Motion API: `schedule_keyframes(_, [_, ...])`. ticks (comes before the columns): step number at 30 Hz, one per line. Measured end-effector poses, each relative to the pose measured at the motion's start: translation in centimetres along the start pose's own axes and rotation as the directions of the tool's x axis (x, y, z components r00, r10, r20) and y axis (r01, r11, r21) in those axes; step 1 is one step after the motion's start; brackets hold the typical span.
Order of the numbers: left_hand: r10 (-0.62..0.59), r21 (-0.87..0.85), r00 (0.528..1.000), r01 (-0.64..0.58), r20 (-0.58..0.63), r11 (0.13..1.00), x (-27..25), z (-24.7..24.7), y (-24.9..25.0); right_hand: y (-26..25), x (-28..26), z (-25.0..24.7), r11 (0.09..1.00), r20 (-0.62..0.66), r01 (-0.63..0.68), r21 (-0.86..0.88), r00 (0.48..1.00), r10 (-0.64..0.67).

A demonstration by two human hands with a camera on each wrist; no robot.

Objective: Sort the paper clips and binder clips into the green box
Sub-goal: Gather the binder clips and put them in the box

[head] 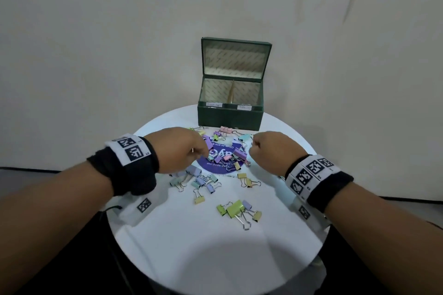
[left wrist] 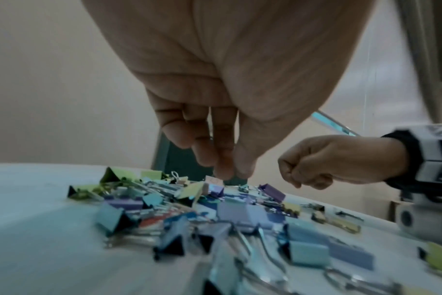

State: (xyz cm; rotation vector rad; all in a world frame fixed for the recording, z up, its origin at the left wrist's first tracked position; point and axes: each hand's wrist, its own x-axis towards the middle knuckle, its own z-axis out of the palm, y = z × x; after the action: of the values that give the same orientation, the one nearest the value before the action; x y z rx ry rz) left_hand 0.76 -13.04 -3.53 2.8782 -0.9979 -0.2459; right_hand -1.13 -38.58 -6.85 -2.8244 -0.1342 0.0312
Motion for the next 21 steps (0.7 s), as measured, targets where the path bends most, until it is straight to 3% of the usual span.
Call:
schedule_keyframes(4, [-0.098, 0.064, 0.993, 0.095, 0.058, 0.993, 1.0, 0.2, 0.6, -0.1, -0.2, 0.7, 0.990, 0.037, -0.022, -0.137, 0.999, 0.027])
schedule_keyframes(11, [-0.043, 0.054, 0.991, 0.036, 0.128, 0.998, 1.6, 0.8, 2.1, 0.1, 0.0, 1.1, 0.995, 0.048, -0.011, -0.101, 0.999, 0.016])
schedule_keyframes(21, [-0.088, -0.016, 0.977, 0.093, 0.194, 0.996, 1.3, 1.2, 1.4, 0.1, -0.2, 1.1, 0.997, 0.062, 0.020, -0.078, 0.998, -0.016])
